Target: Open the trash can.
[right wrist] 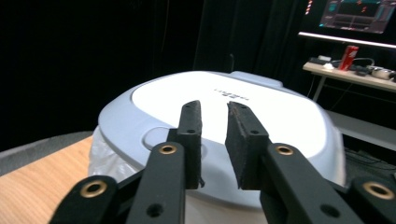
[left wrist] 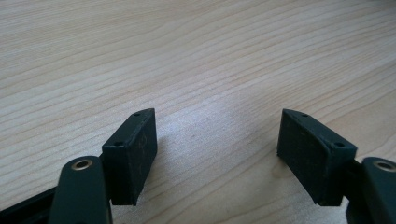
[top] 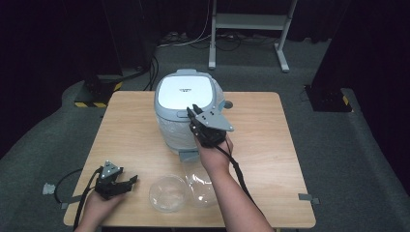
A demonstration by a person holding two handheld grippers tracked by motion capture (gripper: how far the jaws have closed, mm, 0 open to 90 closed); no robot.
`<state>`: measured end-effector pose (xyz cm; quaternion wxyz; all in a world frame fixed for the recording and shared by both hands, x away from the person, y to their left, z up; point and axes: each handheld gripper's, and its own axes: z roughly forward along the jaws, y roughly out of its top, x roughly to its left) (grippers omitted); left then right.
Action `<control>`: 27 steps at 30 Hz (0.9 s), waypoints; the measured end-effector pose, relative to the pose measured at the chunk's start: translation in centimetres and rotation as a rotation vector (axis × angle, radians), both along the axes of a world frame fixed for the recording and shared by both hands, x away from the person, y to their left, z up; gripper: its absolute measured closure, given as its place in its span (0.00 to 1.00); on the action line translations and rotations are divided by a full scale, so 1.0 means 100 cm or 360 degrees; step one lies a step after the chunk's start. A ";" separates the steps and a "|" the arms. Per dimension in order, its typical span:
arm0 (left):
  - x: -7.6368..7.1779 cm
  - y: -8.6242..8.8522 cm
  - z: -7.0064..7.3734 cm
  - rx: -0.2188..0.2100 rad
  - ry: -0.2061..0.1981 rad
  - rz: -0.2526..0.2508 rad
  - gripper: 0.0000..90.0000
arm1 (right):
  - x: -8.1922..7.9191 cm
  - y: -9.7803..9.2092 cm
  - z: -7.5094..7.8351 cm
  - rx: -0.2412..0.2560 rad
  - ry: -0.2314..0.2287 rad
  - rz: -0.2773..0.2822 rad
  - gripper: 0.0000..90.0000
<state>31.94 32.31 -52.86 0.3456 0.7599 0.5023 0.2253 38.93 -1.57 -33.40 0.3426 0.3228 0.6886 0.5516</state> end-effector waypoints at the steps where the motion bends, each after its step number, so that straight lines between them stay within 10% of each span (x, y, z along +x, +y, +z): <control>1: 0.000 0.000 0.000 0.0000 0.0000 -0.0002 0.32 | 0.001 0.002 0.000 -0.0011 0.0002 0.0007 0.88; 21: 0.000 0.000 0.000 0.0002 0.0001 -0.0015 0.32 | 0.001 0.019 -0.007 -0.0051 0.0042 0.0024 0.99; 27: 0.000 0.000 0.000 0.0001 0.0001 -0.0020 0.32 | -0.003 0.020 -0.002 -0.0065 0.0064 0.0049 0.87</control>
